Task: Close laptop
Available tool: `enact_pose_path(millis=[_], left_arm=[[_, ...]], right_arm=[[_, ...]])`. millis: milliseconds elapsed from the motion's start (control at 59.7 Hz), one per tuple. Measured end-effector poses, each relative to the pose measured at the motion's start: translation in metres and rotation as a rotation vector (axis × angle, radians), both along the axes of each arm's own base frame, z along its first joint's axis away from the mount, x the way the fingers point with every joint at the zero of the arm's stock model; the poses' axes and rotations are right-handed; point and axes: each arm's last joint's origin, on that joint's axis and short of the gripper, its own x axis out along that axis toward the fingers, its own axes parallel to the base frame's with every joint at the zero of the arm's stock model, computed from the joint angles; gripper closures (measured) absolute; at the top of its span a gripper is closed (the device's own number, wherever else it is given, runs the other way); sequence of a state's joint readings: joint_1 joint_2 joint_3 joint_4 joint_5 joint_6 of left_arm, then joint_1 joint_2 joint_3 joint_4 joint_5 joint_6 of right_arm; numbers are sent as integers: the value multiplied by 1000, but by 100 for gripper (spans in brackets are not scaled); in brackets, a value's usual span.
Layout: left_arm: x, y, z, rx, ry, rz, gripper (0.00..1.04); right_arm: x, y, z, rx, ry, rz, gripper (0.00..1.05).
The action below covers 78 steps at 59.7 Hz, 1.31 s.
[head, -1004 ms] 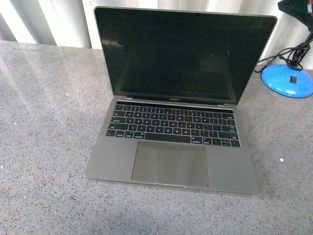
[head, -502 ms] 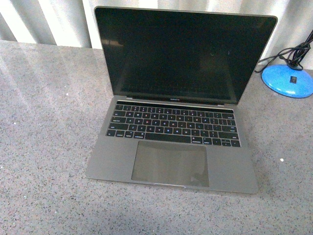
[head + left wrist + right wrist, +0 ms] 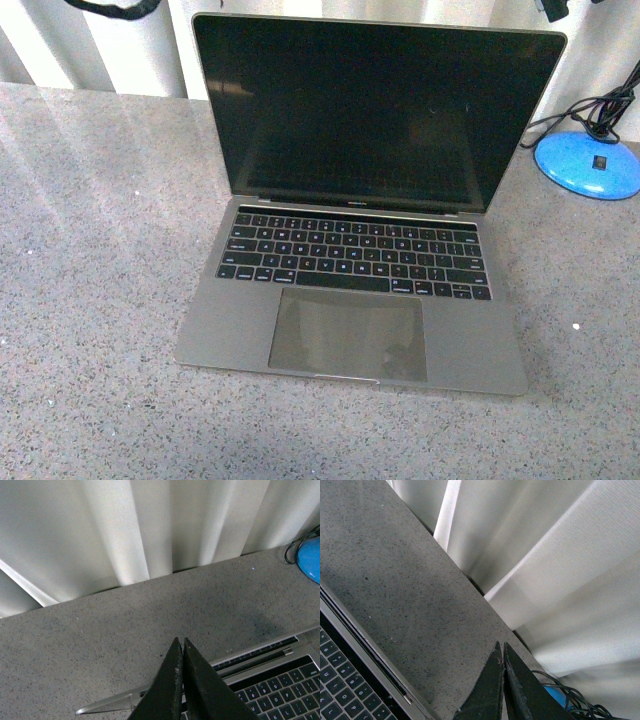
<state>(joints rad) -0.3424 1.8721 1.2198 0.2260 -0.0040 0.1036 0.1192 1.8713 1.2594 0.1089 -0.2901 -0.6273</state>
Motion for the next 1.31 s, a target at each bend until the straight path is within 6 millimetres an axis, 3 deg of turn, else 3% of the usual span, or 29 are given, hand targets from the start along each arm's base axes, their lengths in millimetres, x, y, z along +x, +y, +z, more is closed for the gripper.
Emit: enact_pose_path(millis=[318, 904, 1306], left_arm=[[-1, -8, -16, -13, 26, -9, 101], [7, -17, -21, -14, 27, -38, 101], [4, -10, -27, -15, 51, -48, 101]], right_arm=[[-3, 5, -6, 5, 13, 17, 104], [-10, 3, -21, 15, 56, 26, 104], [-14, 9, -27, 33, 89, 34, 104]])
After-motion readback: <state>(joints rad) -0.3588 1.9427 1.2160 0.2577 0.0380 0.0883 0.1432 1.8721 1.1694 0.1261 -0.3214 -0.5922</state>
